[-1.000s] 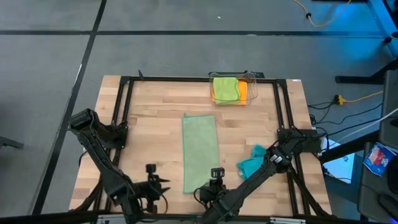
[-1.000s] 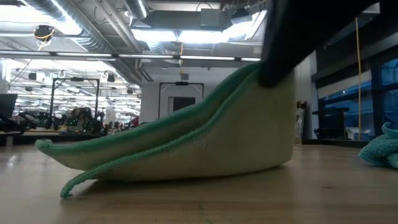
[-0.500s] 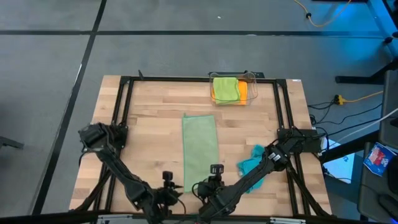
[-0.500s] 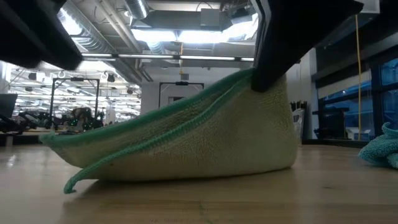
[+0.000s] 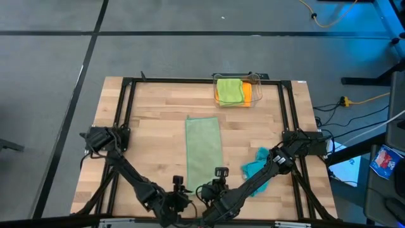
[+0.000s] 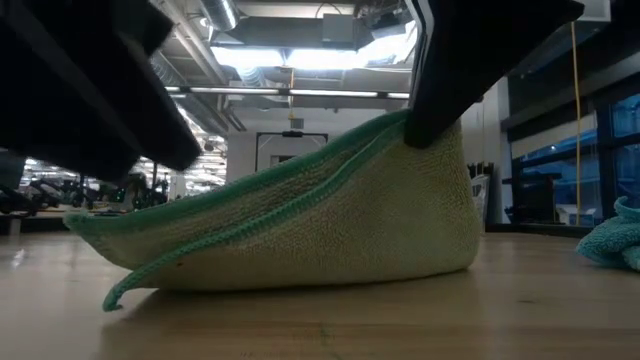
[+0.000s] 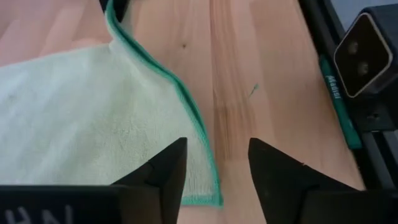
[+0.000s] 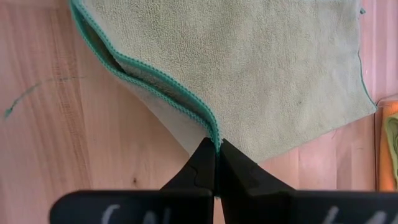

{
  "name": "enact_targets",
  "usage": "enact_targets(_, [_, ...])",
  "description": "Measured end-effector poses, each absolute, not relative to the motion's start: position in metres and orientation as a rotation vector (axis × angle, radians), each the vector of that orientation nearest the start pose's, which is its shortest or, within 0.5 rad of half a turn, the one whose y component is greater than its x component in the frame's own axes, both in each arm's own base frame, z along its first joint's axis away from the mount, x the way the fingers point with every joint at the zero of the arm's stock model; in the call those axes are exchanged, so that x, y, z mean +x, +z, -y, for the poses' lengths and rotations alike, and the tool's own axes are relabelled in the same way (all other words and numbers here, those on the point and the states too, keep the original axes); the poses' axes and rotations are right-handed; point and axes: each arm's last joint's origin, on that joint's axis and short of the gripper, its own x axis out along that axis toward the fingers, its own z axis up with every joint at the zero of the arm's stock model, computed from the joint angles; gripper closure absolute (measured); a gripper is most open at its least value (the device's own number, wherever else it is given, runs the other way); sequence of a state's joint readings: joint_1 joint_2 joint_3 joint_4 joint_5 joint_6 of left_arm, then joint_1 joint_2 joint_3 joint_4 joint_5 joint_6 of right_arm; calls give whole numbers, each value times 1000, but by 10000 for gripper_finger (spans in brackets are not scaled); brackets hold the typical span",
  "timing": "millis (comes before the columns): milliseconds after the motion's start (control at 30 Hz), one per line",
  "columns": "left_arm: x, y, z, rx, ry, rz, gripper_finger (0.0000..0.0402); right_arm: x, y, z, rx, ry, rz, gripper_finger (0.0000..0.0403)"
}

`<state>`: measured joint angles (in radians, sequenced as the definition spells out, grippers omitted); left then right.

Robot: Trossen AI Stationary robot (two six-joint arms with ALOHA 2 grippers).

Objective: Fold microfiber towels
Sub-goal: Fold the green microfiber towel

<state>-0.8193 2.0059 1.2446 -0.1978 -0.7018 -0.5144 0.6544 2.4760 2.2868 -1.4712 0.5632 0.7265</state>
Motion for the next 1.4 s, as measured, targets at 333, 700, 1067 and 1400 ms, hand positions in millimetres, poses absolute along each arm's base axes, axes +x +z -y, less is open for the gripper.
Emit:
enact_targets(333, [299,125,271,192,120,-723,209,384,188,-274,-297,-428,-1235,397])
enact_targets(700, [300,107,269,217,165,-747,210,384,188,-274,-281,-440,-1231,397])
enact_targets(1067, [284,106,274,301,208,-748,232,384,188,-274,-264,-453,-1226,396])
enact_targets(1400, [282,107,276,318,225,-717,285,384,188,-273,-254,-452,-1229,396])
